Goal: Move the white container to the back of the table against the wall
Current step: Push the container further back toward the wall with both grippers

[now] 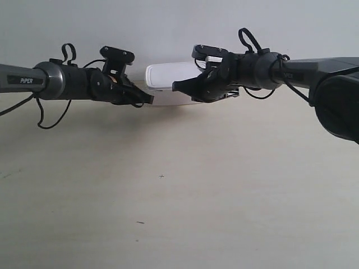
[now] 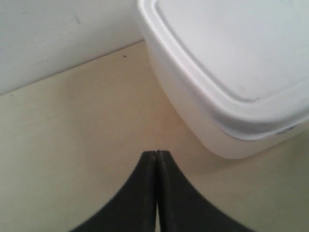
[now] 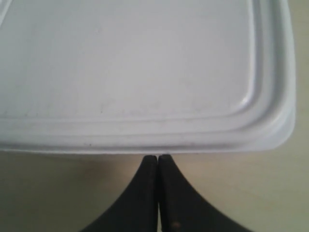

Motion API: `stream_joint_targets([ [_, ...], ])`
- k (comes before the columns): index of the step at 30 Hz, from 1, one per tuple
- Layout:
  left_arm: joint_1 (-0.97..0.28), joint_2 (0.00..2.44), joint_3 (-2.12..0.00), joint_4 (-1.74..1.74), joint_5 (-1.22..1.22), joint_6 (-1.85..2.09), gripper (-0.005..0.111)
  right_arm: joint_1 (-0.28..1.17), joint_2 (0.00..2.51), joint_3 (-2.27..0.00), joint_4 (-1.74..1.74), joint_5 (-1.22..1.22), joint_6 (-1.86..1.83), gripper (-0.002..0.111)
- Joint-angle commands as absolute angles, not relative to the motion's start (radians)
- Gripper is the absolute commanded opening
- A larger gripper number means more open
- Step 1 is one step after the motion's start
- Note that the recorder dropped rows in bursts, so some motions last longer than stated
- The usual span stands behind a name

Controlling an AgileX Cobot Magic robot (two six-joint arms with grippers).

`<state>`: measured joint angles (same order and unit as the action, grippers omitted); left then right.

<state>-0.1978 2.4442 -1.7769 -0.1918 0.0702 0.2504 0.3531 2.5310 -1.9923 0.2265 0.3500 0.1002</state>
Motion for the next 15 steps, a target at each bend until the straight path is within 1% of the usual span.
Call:
stream_joint_targets([
  [1, -0.172, 2.391, -1.782, -0.192, 0.042, 0.251, 0.000, 0.347, 2.547, -2.013, 0.217, 0.333, 0.120, 0.000],
  [7, -0.148, 2.366, -1.782, -0.192, 0.042, 0.251, 0.000, 0.347, 2.547, -2.013, 0.217, 0.335, 0.127, 0.000],
  [15, -0.148, 2.366, -1.782, -0.192, 0.055, 0.251, 0.000, 0.347, 2.547, -2.013, 0.217, 0.320, 0.142, 0.000],
])
